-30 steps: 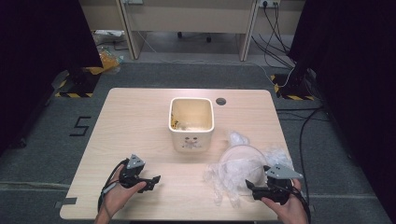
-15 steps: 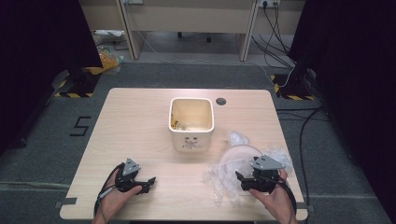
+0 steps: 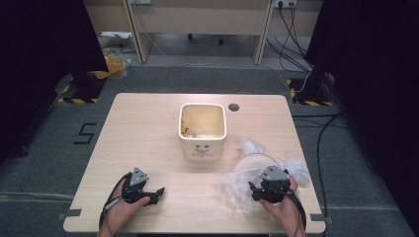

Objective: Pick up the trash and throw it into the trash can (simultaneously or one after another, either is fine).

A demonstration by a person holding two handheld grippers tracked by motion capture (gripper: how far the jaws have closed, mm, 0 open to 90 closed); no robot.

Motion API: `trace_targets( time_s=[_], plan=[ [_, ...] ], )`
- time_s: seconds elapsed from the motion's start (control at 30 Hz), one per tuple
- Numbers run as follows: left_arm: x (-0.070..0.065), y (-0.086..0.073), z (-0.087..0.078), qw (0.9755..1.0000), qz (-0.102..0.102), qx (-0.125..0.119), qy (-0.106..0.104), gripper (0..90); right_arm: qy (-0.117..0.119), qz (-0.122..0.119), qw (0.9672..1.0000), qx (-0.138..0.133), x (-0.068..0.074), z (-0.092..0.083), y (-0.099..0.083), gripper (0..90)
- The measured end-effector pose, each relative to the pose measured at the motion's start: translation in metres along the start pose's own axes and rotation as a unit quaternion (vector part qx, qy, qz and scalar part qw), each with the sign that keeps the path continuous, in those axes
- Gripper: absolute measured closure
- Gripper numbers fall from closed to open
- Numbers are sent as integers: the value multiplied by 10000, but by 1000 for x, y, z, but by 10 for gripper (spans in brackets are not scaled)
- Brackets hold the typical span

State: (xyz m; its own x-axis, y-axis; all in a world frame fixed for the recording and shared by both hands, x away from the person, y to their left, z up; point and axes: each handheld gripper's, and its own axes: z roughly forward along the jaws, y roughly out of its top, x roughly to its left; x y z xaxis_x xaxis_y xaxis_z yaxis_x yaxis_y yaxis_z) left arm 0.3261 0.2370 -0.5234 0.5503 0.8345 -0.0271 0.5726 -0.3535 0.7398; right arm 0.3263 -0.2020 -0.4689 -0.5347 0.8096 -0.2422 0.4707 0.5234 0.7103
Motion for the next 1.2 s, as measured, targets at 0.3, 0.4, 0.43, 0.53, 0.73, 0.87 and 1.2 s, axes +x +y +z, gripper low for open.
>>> trace_targets(
  time_s=[0.3, 0.4, 0.43, 0.53, 0.73, 0.87, 1.2],
  plan=[
    [0, 0, 0, 10000, -5, -3, -3, 128, -328, -204, 9993, -2, -3, -5, -5, 393],
    [0, 0, 0, 10000, -4, -3, -4, 128, -286, -152, 9995, -31, -3, -6, -5, 346],
    [0, 0, 0, 10000, -8, -7, -2, 128, -332, -132, 9994, -11, -3, -5, -5, 305],
    [0, 0, 0, 10000, -17, -13, -2, 128, -420, -26, 9991, 48, -4, -3, -7, 217],
    [0, 0, 0, 10000, -14, -17, -8, 128, -230, 103, 9997, 4, -7, -5, -10, 452],
    [0, 0, 0, 10000, -13, -15, -10, 128, -184, 111, 9998, -5, -8, -8, -13, 635],
    [0, 0, 0, 10000, -11, -15, -10, 128, 317, 343, 9986, -248, -14, -13, -18, 900]
  ],
)
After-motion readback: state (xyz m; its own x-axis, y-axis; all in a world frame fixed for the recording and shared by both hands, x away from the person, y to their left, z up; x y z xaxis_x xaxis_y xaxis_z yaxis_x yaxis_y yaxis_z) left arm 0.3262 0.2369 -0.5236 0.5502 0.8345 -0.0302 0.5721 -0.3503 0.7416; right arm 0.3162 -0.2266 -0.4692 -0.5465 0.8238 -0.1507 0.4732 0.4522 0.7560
